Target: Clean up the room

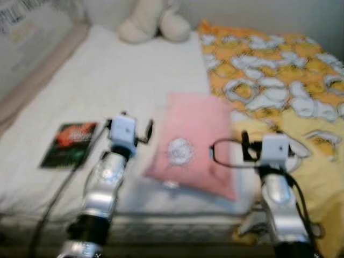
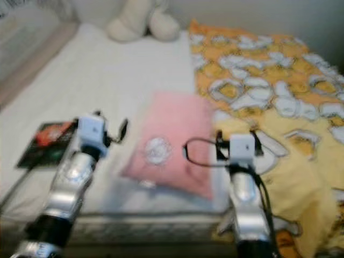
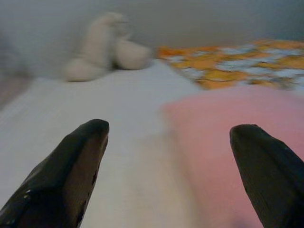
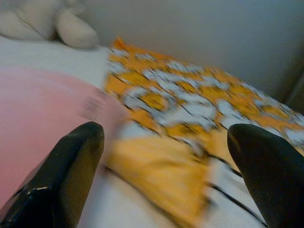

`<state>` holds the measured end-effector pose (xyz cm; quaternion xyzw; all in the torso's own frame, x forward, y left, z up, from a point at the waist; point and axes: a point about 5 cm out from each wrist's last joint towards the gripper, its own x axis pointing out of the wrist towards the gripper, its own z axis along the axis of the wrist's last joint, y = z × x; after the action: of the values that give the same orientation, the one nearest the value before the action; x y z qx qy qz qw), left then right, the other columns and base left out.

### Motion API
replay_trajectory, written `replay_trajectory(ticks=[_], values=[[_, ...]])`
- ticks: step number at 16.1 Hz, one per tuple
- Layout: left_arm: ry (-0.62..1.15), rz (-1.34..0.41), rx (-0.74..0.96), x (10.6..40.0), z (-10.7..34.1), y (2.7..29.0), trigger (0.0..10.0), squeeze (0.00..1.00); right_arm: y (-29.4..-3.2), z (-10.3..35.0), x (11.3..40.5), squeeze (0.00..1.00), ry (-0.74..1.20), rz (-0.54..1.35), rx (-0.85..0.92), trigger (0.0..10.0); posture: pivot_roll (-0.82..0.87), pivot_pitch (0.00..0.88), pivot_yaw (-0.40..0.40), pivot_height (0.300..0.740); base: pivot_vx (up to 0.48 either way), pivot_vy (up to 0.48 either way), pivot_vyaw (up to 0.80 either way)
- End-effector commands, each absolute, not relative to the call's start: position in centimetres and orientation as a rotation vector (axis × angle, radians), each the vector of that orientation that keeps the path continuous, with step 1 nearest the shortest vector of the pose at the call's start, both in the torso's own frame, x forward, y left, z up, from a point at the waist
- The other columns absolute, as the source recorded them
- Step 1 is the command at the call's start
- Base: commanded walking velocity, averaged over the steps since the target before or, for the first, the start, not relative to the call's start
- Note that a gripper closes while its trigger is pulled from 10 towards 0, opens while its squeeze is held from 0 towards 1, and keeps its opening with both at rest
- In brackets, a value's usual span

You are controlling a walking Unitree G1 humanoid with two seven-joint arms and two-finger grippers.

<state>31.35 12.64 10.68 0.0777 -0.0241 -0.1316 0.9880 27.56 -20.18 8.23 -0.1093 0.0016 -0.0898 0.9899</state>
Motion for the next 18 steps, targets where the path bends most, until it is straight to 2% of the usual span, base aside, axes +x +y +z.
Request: replay_trajectory(ticks=[1,2,4,5,7,9,12,13,15,18], values=[[-0.049,-0.307,0.176,32.0,11.3,12.5,10.0,1.0,-20.0,8.9,28.2,0.0,-0.013,-0.183,-0.2,10.0,-0.03,0.0,0.011,0.74,0.0,0.0,0.0],[-0.041,-0.318,0.178,32.9,11.8,12.5,10.0,0.0,-20.6,9.2,28.5,0.0,-0.013,-0.205,-0.174,10.0,-0.04,0.0,0.019,0.74,0.0,0.0,0.0],[-0.019,-0.329,0.188,34.1,12.3,12.5,10.0,0.0,-21.2,9.6,29.0,0.0,-0.005,-0.228,-0.126,10.0,-0.04,0.0,0.023,0.74,0.0,0.0,0.0],[0.06,-0.344,0.203,35.3,12.0,12.5,10.0,0.0,-21.3,9.2,29.7,0.0,0.057,-0.216,0.015,10.0,-0.06,0.0,0.027,0.74,0.0,0.0,0.0],[0.121,-0.354,0.21,36.2,12.0,12.7,10.0,0.0,-20.7,8.5,30.3,0.0,0.132,-0.175,0.164,10.0,-0.07,0.0,0.031,0.74,0.0,0.0,0.0],[0.256,-0.308,0.057,38.2,12.6,14.6,10.0,0.0,-19.0,7.2,31.1,0.0,0.273,-0.053,0.291,10.0,-0.09,0.0,0.034,0.74,0.0,0.0,0.0],[0.282,-0.305,-0.121,38.6,13.1,14.7,10.0,0.0,-17.8,7.2,31.2,0.0,0.309,-0.001,0.299,10.0,-0.1,0.009,0.039,0.74,0.0,0.0,0.0],[0.286,-0.311,-0.158,38.8,13.4,14.6,10.0,0.0,-17.1,7.3,31.5,0.0,0.314,0.022,0.301,10.0,-0.1,0.043,0.037,0.74,0.0,0.0,0.0],[0.309,-0.33,-0.137,38.9,13.3,14.3,10.0,0.0,-16.9,7.1,31.9,0.0,0.326,0.027,0.3,10.0,-0.1,0.076,0.042,0.74,0.0,0.0,0.0],[0.44,-0.364,-0.129,38.0,10.7,13.2,10.0,0.0,-16.0,5.8,32.9,0.0,0.401,0.056,0.33,10.0,-0.07,0.13,0.045,0.74,0.0,0.0,0.0]])
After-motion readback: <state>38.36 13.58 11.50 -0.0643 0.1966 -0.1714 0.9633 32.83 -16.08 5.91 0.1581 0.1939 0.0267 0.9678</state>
